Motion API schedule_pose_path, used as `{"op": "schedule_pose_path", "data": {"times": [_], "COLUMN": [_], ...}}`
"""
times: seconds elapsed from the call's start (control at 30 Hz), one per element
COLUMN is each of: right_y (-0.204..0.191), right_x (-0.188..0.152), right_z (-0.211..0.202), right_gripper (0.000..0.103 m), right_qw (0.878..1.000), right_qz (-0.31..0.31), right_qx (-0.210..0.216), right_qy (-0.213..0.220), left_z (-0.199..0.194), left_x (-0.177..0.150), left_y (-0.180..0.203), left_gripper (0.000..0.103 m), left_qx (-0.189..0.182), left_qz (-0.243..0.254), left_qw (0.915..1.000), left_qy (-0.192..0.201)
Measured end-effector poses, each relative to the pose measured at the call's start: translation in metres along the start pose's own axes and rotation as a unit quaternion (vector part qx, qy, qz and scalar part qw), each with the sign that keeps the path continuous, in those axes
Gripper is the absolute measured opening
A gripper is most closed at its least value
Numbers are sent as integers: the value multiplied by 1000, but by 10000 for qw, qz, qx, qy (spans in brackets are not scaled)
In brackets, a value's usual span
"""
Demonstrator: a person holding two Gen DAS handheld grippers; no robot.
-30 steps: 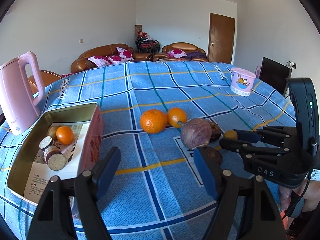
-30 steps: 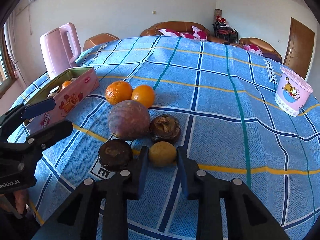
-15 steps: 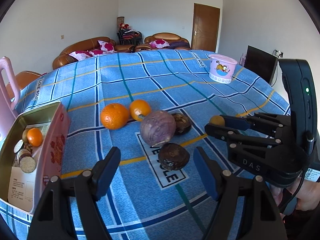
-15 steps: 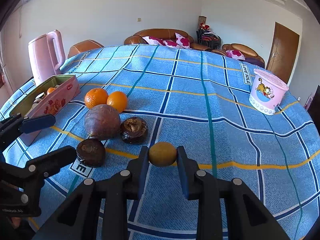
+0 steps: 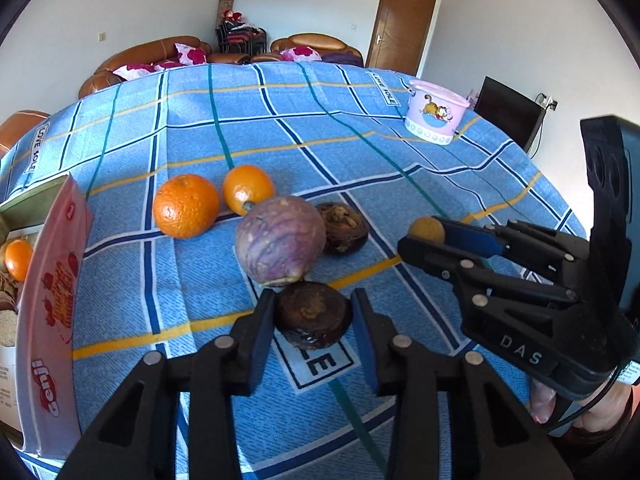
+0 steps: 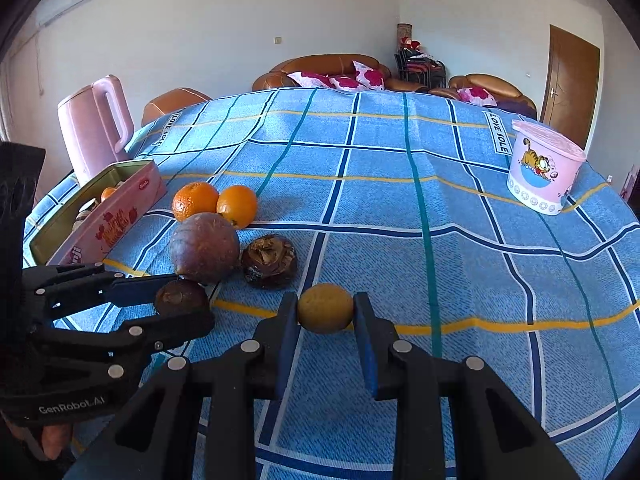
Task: Organize fruits
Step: 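Grasp a dark brown round fruit with the left tool while the right tool grasps a small yellow fruit, then lift the brown fruit with the left tool while the right tool lifts the yellow fruit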
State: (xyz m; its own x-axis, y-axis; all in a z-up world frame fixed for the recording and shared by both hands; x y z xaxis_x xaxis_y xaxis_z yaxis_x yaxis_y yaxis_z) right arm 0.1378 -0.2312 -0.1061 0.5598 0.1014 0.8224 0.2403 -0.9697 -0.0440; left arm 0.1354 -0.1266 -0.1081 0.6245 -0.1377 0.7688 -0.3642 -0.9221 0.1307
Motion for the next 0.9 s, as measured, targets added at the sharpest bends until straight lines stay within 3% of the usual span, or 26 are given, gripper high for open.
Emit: {"op": "schedule_pose_path", "data": {"times": [0.17,0.4,0.9], "right_y": [-1,-5,-9], "right_x": [2,6,8], "right_z": [-6,-17,-26], "right_gripper": [30,30,30], "right_qw": [9998,9983,9959], "right_qz": [-18,-144,-246], "right_qx": [94,195,216], "right_qy": [174,523,838], "left_z": [-11,-21,-37], "left_x": [2,8,12], "left_y": [8,-2,-9], "left_gripper": [39,39,39], "left_qx": [154,250,291], "left_qz": [339,205,71], "left_qw": [9987,9975,9934], "left_qy": [341,632,1103]}}
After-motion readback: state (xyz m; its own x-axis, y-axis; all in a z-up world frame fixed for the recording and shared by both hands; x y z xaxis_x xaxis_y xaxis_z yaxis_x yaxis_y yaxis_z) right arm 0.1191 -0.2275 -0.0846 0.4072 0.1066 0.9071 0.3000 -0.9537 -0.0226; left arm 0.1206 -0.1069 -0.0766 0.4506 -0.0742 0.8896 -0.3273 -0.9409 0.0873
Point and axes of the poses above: each gripper's, at about its wrist camera, not at the fingertips, and z roughly the way its jaws point, y to its right, x to its top, the point moved 6 cm from there along z, roughly the way its jaws point, and after that the axes turned 8 degrees about y, right-handed, at the moved point
